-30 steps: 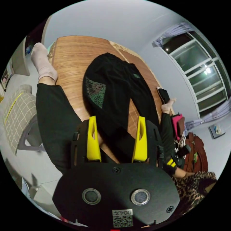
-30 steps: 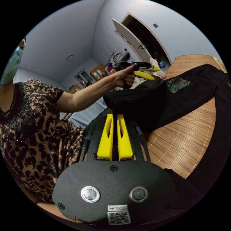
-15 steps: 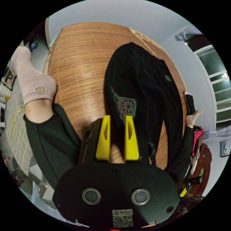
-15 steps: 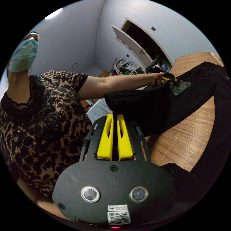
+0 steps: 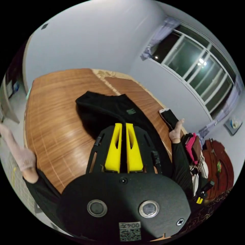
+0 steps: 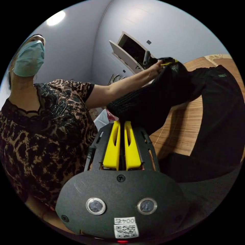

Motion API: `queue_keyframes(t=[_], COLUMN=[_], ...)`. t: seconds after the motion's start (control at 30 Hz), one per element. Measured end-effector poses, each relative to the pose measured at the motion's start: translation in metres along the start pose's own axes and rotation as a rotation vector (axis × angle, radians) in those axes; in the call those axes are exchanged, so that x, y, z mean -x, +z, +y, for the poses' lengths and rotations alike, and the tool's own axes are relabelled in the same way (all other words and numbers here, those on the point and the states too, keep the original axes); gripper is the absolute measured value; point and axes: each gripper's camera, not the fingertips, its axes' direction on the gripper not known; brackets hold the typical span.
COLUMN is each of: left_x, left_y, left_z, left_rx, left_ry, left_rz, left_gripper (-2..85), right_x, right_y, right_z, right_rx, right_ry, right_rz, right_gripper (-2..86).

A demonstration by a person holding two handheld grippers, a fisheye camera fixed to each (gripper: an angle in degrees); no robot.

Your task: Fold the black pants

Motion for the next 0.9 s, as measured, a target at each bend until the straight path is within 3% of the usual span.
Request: queue_keyframes(t=[0.23,0.43,0.53,0.6,0.7,0.9], left_x=[-0.214,-0.305,-0.322,-0.328,-0.312,-0.222], left_y=[0.13,0.302,0.318,0.31,0.281,0.239], left_z=[-0.048,0.018,0.046,0.057,0.075,0.105], left_rx=[0.165,0.437,0.435,0.404,0.326,0.243], left_ry=[0.402,0.436,0.409,0.447,0.48,0.388], left_rz=[-0.015,0.029,0.211,0.225,0.164,-0.107], left_gripper=[2.5,1.8,1.7,2.0,2.5,4.8], right_x=[0.015,0.015,0.012,0.015,0.016,-0.036], right_y=[-0.059,-0.087,-0.1,-0.116,-0.146,-0.15], right_z=[0.031,0.058,0.064,0.066,0.059,-0.025], right_rx=[-0.12,-0.122,-0.132,-0.206,-0.326,-0.279], right_ry=[0.068,0.234,0.307,0.294,0.287,0.355], right_rz=[0.067,0.259,0.327,0.329,0.395,0.558], right_gripper=[2.8,2.3,2.3,2.2,4.6,9.3])
